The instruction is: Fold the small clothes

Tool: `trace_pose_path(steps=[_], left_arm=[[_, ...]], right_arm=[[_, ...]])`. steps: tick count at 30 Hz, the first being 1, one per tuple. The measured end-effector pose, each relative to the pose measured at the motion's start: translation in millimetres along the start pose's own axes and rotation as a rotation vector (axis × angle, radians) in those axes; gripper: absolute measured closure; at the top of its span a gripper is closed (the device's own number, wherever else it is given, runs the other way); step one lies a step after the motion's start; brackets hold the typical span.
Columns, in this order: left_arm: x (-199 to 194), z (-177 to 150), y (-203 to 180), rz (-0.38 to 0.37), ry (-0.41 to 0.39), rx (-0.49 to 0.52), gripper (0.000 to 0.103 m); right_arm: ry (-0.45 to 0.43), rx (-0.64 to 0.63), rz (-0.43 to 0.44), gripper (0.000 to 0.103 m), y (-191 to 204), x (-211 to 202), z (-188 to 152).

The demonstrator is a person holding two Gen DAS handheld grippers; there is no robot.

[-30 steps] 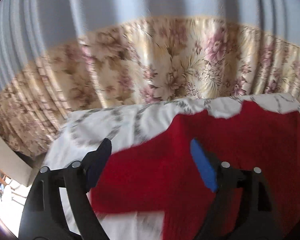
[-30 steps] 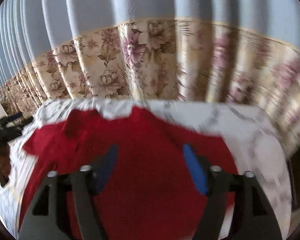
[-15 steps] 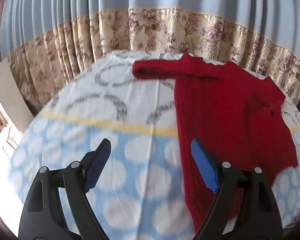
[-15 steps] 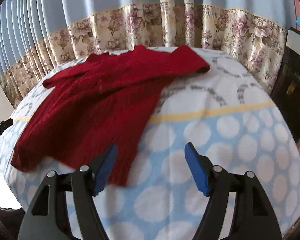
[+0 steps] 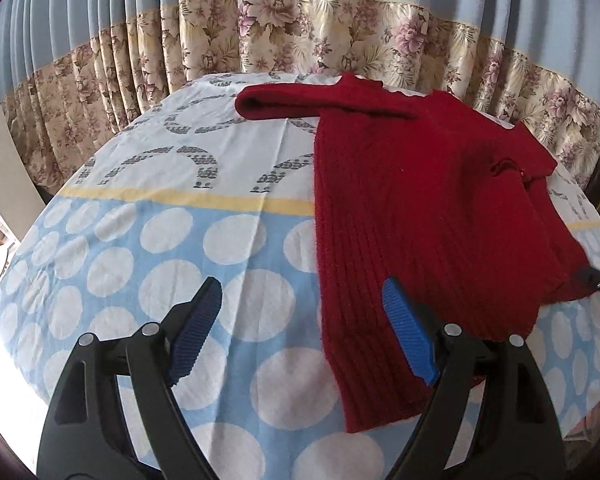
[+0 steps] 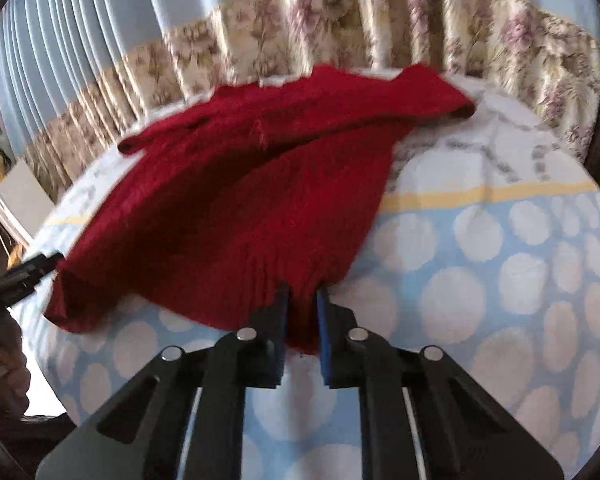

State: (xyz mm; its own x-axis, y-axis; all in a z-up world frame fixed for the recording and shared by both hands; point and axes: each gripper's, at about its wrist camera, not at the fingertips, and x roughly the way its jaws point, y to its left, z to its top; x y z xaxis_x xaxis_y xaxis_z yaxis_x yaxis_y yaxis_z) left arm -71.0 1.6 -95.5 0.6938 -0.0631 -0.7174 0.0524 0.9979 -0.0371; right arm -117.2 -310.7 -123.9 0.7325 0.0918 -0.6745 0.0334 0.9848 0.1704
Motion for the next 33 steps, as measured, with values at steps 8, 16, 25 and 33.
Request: trace_pose_path(steps=[8,16,25,33], left_arm=[[-4.3,-2.7,-11.4,-0.029,0.012,0.047,0.02],[9.0,-8.4,-16.5,-0.021,0.087,0.049,0.019],[8.4,-8.6,-31.0,-0.148,0.09,0.053,0.096],[-34.2,8.3,-13.8,-0.075,0.007,0.095,0.097]], right_arm=[[-0.179,0.05,-0.139,0.099,-47.5,-94.4,27.0],[-0.011,0.057,-0.153,0.099,-67.6,-62.7,1.9],[0.032,0.067,-0.131,0.099,-64.4,-41.1,-16.6],[-0.029,0.028,-0.088,0.099,-49.6,-74.2,-7.9]])
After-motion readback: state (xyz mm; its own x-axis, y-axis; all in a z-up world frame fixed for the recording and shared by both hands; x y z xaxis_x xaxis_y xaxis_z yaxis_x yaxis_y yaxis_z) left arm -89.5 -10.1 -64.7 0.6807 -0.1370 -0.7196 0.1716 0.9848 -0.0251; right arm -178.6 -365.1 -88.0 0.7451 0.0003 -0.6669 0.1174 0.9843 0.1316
